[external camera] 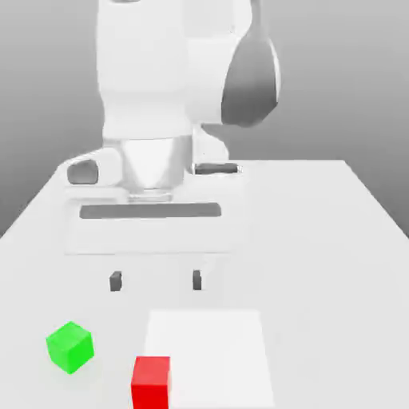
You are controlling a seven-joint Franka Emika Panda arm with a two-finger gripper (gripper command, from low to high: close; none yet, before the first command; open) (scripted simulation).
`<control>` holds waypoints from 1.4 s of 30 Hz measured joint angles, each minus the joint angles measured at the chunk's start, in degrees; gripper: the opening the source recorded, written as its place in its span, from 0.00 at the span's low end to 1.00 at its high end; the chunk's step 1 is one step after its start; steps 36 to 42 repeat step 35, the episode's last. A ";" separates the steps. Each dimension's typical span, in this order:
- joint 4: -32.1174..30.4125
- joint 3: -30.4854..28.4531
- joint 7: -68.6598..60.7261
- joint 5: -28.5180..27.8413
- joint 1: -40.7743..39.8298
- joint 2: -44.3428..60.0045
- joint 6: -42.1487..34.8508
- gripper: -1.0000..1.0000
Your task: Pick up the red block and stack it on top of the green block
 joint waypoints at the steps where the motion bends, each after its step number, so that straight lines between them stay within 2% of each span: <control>1: -0.31 -0.08 -0.27 -0.06 -0.20 2.05 0.76 0.50; 8: -0.30 1.00 -2.34 1.18 -1.95 16.49 9.44 0.50; 9: 0.02 1.52 -2.74 1.71 -2.37 18.53 11.12 0.00; 16: 0.09 1.71 -2.81 1.80 -2.53 19.01 11.50 0.00; 20: -1.03 0.32 -1.38 -0.12 -1.54 12.16 5.78 0.00; 26: -6.02 -8.73 1.02 -1.91 -8.96 2.11 0.72 0.00; 28: -6.77 -9.55 0.32 -0.64 -10.88 2.86 2.11 0.00; 31: -6.70 -7.81 -2.30 3.08 -12.39 8.04 6.98 0.00; 32: -6.62 -7.00 -3.20 4.33 -13.00 9.89 8.65 1.00; 42: -6.62 -7.00 -3.20 4.33 -13.00 9.89 8.65 1.00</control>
